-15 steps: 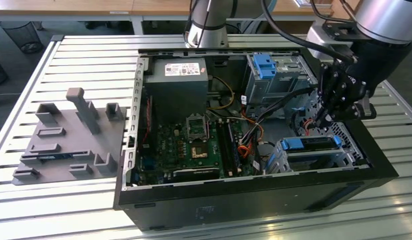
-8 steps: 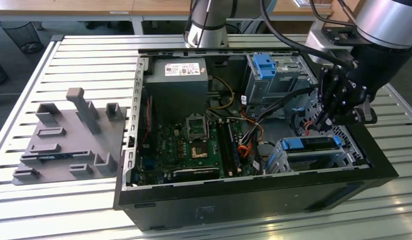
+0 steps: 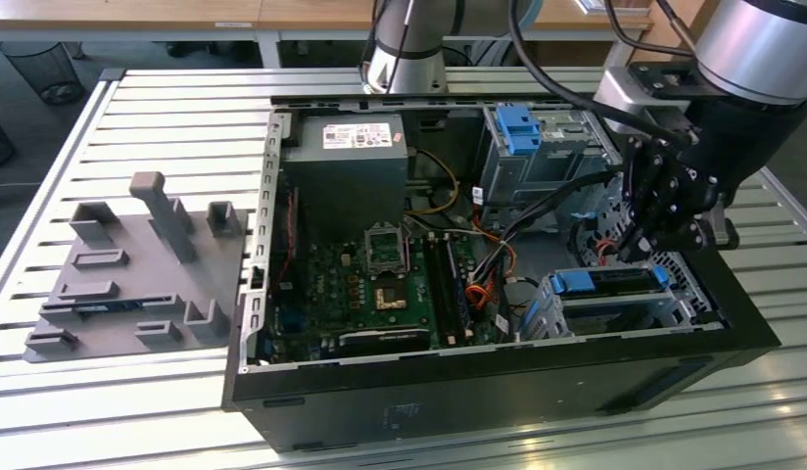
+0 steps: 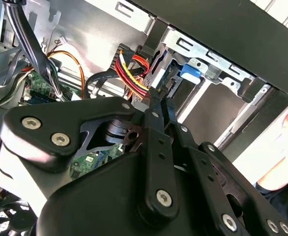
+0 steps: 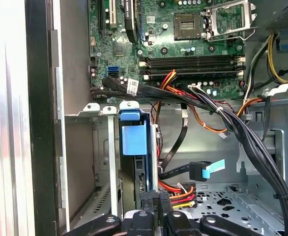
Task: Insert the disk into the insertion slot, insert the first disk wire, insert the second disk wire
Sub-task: 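Insert the first disk wire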
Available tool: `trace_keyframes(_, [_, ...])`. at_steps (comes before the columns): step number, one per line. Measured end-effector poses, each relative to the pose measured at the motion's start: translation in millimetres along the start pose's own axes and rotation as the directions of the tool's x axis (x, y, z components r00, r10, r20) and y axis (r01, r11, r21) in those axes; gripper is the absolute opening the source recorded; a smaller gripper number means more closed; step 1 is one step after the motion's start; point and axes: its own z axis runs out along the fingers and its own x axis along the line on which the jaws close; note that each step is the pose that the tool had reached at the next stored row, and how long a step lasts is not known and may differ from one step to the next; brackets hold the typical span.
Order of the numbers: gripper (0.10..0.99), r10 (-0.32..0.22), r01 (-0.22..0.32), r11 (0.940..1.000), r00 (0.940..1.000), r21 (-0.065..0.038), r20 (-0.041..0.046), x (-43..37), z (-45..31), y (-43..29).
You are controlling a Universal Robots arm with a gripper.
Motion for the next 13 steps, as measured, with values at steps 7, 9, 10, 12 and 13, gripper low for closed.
trace_keyframes(7, [0.169, -0.018, 0.018, 0.9998, 0.9998, 0.013, 0.0028, 3.9, 2.1, 0.3])
trace_keyframes(9, [0.169, -0.027, 0.027, 0.9995, 0.9996, 0.015, 0.0030, 5.3, 2.7, 0.3])
trace_keyframes(10, [0.169, -0.032, 0.032, 0.9994, 0.9995, 0.015, 0.0031, 5.8, 3.1, 0.2])
trace_keyframes(12, [0.169, -0.037, 0.037, 0.9992, 0.9993, 0.015, 0.0033, 6.0, 3.8, 0.2])
trace_keyframes(13, [0.169, -0.037, 0.037, 0.9992, 0.9993, 0.015, 0.0032, 6.0, 4.1, 0.3])
